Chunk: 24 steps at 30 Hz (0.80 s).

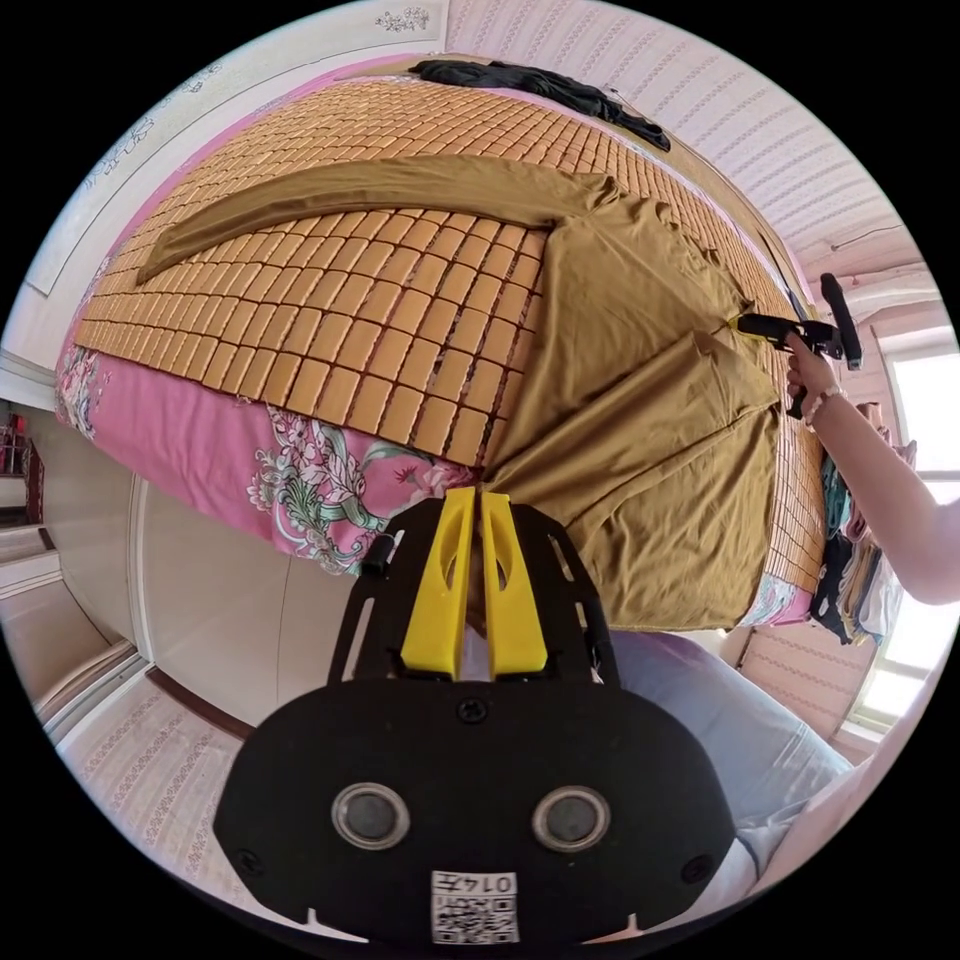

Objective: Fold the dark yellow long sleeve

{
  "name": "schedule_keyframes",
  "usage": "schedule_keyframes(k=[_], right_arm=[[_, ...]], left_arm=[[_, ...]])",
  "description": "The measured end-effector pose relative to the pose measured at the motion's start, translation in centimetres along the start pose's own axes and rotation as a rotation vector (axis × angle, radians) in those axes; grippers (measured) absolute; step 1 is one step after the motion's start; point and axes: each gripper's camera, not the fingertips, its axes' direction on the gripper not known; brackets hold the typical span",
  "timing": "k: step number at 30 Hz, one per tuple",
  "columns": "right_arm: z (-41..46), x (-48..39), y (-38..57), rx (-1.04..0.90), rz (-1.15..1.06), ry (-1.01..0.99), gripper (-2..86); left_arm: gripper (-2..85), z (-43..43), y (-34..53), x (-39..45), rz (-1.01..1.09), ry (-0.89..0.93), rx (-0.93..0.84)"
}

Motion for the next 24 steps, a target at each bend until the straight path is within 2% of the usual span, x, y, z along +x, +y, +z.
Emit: schedule_keyframes(k=[4,10,14,16,19,21,24], right_arm=[[-1.2,0.1,0.0,0.049,-0.020,0.034,-0.5],[-0.1,1.6,-0.4,0.011,-0.010,-0.004,-0.6],[-1.9,2.6,0.2,0.073,0.002,0.000,0.6],[-2.6,2.6,0.3,0.087,-0.007,-0.038,1.5],[-2.5,0.2,-0.3,0.080,-0.094,-0.113,2.4],[-1.6,-4.3,-1.4,0.066,-0.217,-0.193,3.1],[0.3,-11.7,-3.1,0.043,-0.397,-0.279,4.2]], left_arm=[[-1.0,-0.3,0.3,-0.1,0.001,-0.009,0.005],[-0.8,-0.1,0.9,-0.3,-0.001,-0.005,0.003],[0.4,-2.1,2.3,-2.4,-0.098,0.068,0.059],[1.0,-3.4,3.0,-4.0,-0.140,0.032,0.086],[2.5,-5.8,3.0,-7.6,-0.210,-0.043,0.166],[4.2,-7.5,1.6,-11.3,-0.280,-0.106,0.253],[6.0,-9.0,-1.1,-16.0,-0.396,-0.095,0.382]])
